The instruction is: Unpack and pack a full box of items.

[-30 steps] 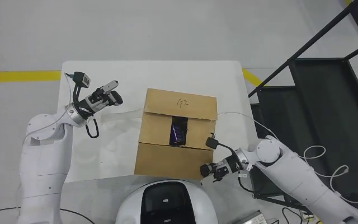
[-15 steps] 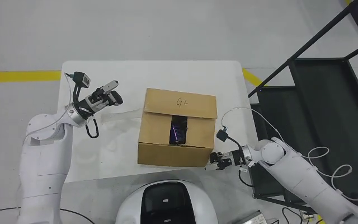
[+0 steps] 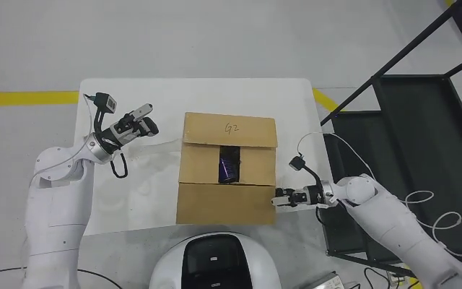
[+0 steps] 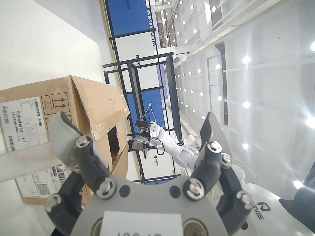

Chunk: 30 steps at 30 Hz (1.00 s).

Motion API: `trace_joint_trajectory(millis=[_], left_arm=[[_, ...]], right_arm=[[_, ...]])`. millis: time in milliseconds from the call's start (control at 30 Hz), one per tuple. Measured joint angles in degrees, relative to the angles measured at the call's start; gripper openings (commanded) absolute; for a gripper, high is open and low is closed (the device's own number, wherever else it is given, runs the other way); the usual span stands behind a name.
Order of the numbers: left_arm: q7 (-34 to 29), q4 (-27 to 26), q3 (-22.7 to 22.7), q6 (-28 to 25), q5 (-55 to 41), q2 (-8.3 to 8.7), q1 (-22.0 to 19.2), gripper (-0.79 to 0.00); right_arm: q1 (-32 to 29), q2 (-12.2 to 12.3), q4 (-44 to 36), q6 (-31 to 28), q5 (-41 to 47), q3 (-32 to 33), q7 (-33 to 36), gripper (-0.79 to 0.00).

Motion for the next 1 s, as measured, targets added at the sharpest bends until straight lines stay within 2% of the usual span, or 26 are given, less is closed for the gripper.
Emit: trace_joint_trajectory(millis=[267,467,667,833,1000], left_arm=[[0.00,0.00,0.00,0.00,0.00,0.00,0.00,0.000],[0.00,0.00,0.00,0.00,0.00,0.00,0.00,0.000],[0.00,0.00,0.00,0.00,0.00,0.00,0.00,0.000],[0.00,0.00,0.00,0.00,0.00,0.00,0.00,0.000],[0.00,0.00,0.00,0.00,0.00,0.00,0.00,0.000]], right_arm=[[-5.49,2.68,-9.12,-1.56,-0.23,6.36,-1.35,0.000],[-8.81,3.69,-14.61,-2.74,-1.71,8.00,-2.53,0.000],[-9.00,3.82,-13.28,-3.02,-3.92,8.61,-3.45,0.000],[-9.14,3.77,-12.44,-3.48,-1.20,9.62,-3.54,0.000],[-9.30,3.77,-15.58,-2.76,1.10,9.78,-2.54,0.000]])
